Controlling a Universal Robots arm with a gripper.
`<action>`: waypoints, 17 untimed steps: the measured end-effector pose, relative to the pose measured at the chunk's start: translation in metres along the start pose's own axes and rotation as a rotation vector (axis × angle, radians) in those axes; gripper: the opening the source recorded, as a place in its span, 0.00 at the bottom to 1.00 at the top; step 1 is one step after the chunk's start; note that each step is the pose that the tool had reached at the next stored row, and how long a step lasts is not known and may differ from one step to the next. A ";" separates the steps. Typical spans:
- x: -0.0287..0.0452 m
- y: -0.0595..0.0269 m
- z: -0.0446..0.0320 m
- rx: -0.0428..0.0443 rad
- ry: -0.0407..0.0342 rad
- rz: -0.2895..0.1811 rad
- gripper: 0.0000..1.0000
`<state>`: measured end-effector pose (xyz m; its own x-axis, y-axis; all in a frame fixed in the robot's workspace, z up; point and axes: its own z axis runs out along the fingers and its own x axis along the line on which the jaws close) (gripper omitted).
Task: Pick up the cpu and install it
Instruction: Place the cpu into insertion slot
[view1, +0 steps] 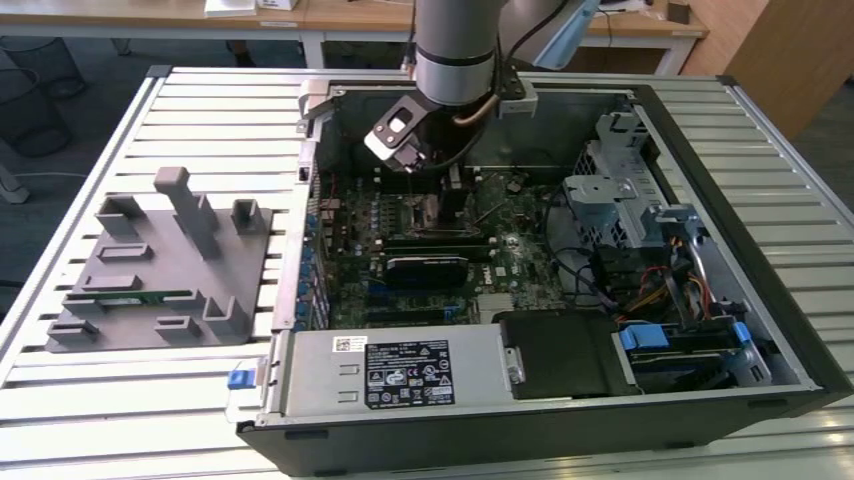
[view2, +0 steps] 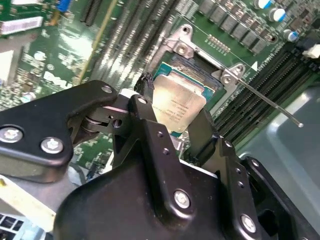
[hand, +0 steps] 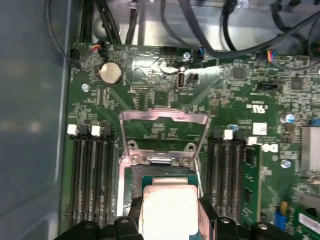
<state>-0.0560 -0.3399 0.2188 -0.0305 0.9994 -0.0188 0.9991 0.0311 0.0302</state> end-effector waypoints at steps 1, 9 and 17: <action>0.0014 -0.0001 0.0010 0.0001 -0.0001 0.003 0.53; 0.0060 -0.0016 0.0098 0.0004 0.0005 0.037 0.53; 0.0062 -0.0019 0.0180 -0.0008 0.0035 0.038 0.53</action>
<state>-0.0575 -0.3341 0.2007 0.0070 0.9999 -0.0141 0.9995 -0.0066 0.0316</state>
